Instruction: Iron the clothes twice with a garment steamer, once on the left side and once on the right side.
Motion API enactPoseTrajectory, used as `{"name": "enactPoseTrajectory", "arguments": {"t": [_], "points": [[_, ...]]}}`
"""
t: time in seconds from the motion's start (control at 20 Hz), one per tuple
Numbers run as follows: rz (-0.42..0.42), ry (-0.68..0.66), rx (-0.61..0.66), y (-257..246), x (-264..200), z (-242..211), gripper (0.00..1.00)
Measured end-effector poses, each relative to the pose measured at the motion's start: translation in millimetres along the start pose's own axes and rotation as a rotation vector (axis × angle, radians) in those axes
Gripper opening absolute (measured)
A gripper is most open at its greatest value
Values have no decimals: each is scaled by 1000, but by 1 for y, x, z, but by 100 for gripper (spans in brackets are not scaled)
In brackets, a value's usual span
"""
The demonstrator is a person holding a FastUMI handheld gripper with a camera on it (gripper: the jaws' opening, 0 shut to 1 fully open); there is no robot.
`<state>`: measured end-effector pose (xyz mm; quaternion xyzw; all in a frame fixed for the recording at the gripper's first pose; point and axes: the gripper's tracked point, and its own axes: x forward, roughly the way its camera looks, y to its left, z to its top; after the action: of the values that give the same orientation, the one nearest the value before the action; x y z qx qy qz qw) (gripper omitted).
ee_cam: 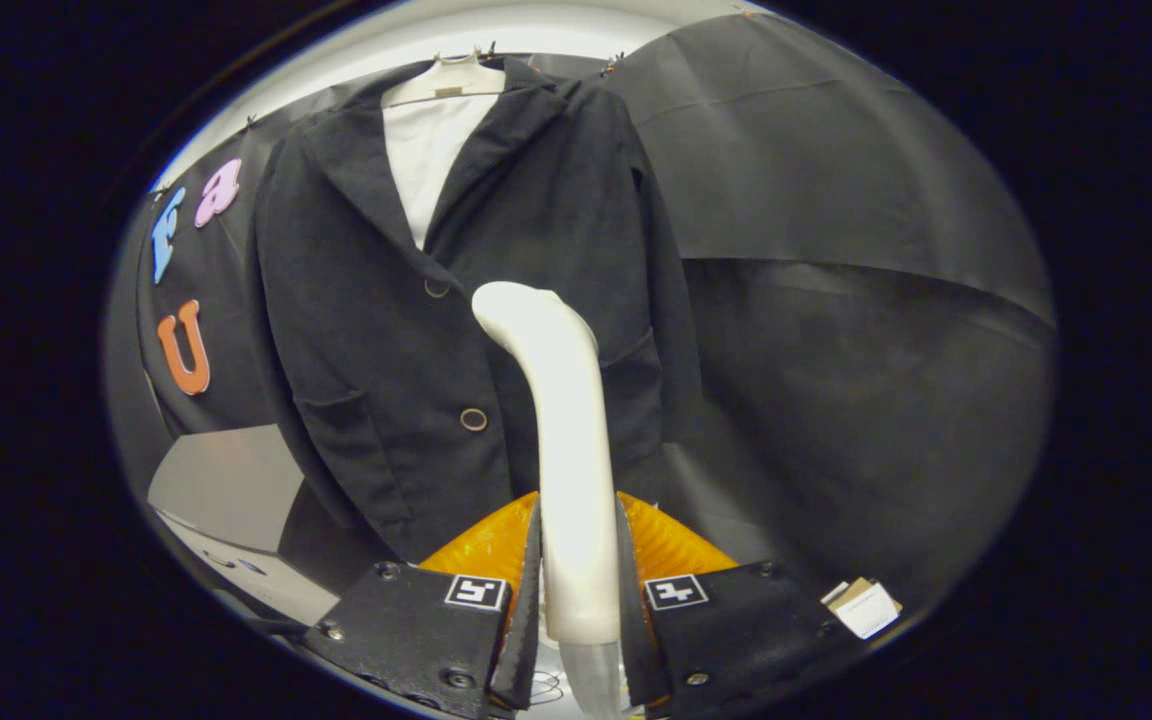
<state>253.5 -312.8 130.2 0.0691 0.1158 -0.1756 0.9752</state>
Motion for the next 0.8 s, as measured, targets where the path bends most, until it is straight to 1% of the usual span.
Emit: {"name": "enactPoseTrajectory", "arguments": {"t": [0.4, 0.8], "points": [[2, 53, 5, -1, 6, -31, 37], [13, 159, 37, -7, 17, -75, 37]]}}
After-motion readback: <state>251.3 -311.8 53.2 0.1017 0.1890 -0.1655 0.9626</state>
